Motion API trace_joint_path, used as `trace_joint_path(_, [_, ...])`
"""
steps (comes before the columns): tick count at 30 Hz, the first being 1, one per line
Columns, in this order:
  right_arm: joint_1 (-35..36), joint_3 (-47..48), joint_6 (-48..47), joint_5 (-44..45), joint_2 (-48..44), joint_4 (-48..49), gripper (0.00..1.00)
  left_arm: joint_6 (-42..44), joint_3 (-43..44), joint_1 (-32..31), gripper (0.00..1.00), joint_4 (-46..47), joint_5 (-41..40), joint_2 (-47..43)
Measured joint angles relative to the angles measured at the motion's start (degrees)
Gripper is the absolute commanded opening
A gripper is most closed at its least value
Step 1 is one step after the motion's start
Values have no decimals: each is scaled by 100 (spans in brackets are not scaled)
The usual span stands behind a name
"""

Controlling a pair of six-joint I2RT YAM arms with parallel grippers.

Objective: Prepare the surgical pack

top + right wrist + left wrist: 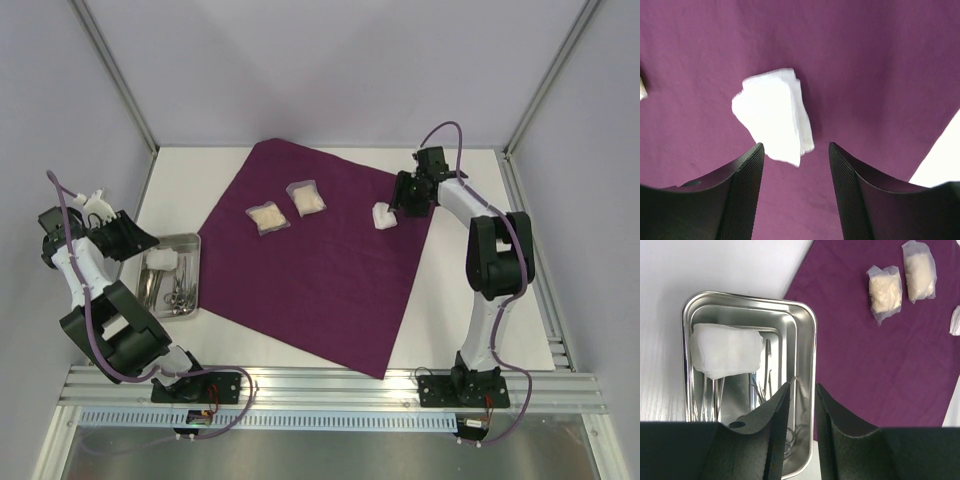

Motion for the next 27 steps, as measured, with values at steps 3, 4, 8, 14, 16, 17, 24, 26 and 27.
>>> trace_joint_path(3, [-66,240,-57,-120,212,-22,54,2,0,0,35,-28,0,0])
trace_joint_path(4, [-94,315,-66,-195,313,-2,52,2,0,0,35,-31,0,2])
trace_joint_path(8, [-164,367,-72,-494,654,107,51,2,0,0,35,-39,-2,0])
trace_joint_path(14, [-212,400,-33,-968,905,352,49,0,0,0,35,-63,0,0])
trace_joint_path(16, [-216,396,-7,-1165,944,468,47,2,0,0,35,-68,0,0])
trace_joint_path(17, [-216,387,13,-1252,962,527,47,0,0,0,35,-68,0,0])
trace_joint_path(24, [-232,273,221,-1864,1086,973,38,-2,0,-4,35,-85,4,0])
trace_joint_path(26, [-238,208,271,-1963,1091,1071,31,-2,0,-11,35,-85,4,0])
trace_joint_path(27, [-240,173,299,-1989,1091,1108,27,-2,0,-17,35,-85,2,0])
